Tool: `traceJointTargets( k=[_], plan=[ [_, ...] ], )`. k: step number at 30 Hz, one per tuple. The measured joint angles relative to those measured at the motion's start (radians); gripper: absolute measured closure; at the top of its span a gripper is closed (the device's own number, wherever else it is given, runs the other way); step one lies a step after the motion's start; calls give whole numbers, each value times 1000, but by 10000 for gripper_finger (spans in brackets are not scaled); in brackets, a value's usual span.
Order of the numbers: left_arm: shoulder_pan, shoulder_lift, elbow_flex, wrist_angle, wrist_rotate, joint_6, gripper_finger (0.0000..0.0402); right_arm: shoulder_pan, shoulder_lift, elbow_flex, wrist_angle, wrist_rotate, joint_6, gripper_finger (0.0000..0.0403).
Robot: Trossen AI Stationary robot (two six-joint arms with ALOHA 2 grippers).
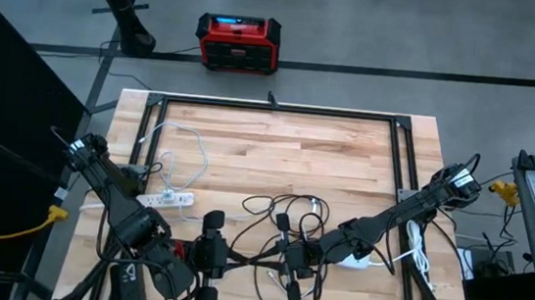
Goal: Insert USB
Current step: Insert the black charger cable into the white charger adapter connected to the left white outlet extension
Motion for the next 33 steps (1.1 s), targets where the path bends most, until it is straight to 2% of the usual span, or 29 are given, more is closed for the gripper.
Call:
traceJointTargets(
  k=[6,8,10,16,18,21,25,30,33],
  plan=[
    [1,0,0,-26,2,-8,390,-2,-2,0,-48,5,6,399],
    [2,0,0,-52,3,-30,390,-1,-2,2,-84,33,22,385],
    [2,-2,0,-76,0,-56,390,-1,-2,-1,-151,68,50,350],
    [2,-10,0,-206,48,-168,390,-7,-2,-1,-251,83,113,216],
    [6,-11,0,-294,87,-246,390,-7,-1,-1,-296,83,156,184],
    [8,-12,0,-524,195,-406,390,-6,-1,-1,-350,83,213,154],
    [14,-9,-1,-860,319,-589,390,-6,-1,-1,-405,83,270,142],
    [23,-40,-66,-844,389,-528,390,-3,-1,-1,-435,76,299,155],
    [43,-67,-155,-852,481,-499,390,1,-1,-1,-440,72,310,171]
  ],
)
